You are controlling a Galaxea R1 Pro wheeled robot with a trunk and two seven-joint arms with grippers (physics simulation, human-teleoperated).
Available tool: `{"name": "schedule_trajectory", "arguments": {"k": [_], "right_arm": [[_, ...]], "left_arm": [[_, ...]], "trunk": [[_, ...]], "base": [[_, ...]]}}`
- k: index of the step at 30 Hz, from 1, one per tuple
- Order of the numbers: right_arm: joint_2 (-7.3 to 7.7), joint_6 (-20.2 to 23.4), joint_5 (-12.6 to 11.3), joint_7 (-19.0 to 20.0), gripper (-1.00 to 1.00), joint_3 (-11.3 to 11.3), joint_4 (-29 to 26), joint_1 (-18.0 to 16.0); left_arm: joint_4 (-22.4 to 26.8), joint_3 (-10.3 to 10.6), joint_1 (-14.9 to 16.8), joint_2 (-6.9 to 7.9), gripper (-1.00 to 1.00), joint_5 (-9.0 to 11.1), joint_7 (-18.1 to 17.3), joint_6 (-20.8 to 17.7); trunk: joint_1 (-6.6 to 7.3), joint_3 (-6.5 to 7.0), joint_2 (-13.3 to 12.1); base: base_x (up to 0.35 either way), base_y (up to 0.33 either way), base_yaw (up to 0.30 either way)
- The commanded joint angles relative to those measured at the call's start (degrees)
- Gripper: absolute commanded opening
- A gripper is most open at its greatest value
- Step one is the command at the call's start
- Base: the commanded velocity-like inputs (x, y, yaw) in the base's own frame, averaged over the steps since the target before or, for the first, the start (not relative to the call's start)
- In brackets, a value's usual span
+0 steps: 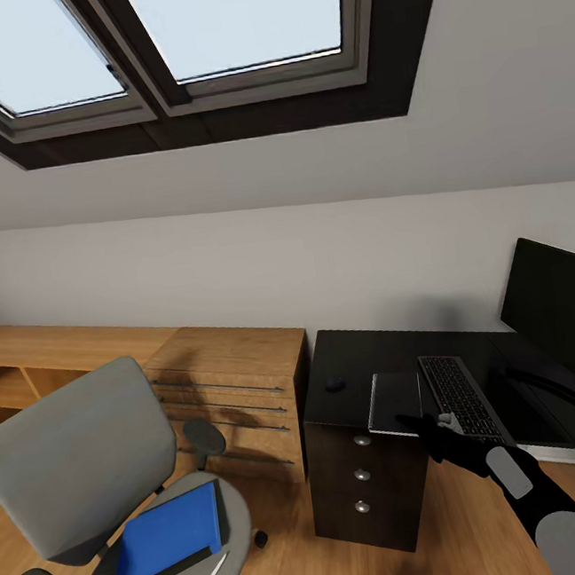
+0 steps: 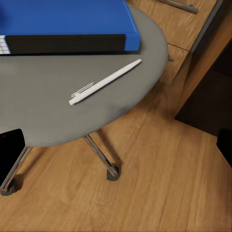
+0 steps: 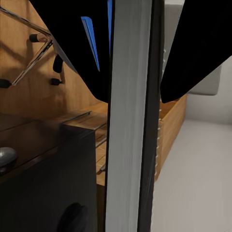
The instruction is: In the bedroom, organize the workspace by keeping the computer under the desk, ensuring the monitor is on the desk, placing the keyboard on the desk next to the monitor, placing the mouse on the desk next to the keyboard, moving the folder from the swivel chair onto the desk next to the mouse, stacking the notebook on top of the folder with the pen on top of the notebook, and positioning the swivel chair next to the desk.
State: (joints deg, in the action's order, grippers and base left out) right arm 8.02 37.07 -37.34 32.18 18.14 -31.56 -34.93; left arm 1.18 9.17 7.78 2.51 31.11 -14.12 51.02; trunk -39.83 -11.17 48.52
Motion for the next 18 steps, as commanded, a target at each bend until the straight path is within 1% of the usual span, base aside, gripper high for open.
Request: {"name": "schedule_trajectory", "arguments": {"k": [1, 6, 12, 14, 17, 18], "right_arm": [[-0.02, 0.4, -0.1, 0.1, -1.00, 0.2, 0.0, -0.1], [-0.02, 0.4, 0.0, 0.1, -1.00, 0.2, 0.0, -0.1], [-0.02, 0.2, 0.1, 0.1, -1.00, 0.2, 0.0, -0.1], [-0.02, 0.2, 0.1, 0.1, -1.00, 0.2, 0.0, -0.1], [-0.02, 0.1, 0.2, 0.1, -1.00, 0.2, 0.0, -0.1], [-0.02, 0.1, 0.2, 0.1, -1.00, 0.2, 0.0, -0.1]], "left_arm": [[0.0, 0.4, 0.0, 0.00, 1.00, 0.6, -0.3, 0.2], [0.0, 0.4, -0.4, -0.21, 1.00, 0.6, -0.5, 1.0], [0.0, 0.4, -1.9, -0.66, 1.00, 0.6, -0.5, 4.7], [0.0, 0.4, -2.3, -0.69, 1.00, 0.6, -0.5, 5.4], [0.0, 0.4, -3.5, -0.72, 1.00, 0.6, -0.5, 6.1], [0.0, 0.3, -4.4, -0.73, 1.00, 0.6, -0.5, 6.4]], "trunk": [[-0.01, -0.08, 0.1], [-0.01, -0.08, 0.1], [-0.01, -0.08, 0.1], [-0.01, -0.08, 0.1], [-0.01, -0.08, 0.1], [-0.01, -0.08, 0.1]], "base": [[0.000, 0.000, 0.000], [0.000, 0.000, 0.000], [0.000, 0.000, 0.000], [0.000, 0.000, 0.000], [0.000, 0.000, 0.000], [0.000, 0.000, 0.000]]}}
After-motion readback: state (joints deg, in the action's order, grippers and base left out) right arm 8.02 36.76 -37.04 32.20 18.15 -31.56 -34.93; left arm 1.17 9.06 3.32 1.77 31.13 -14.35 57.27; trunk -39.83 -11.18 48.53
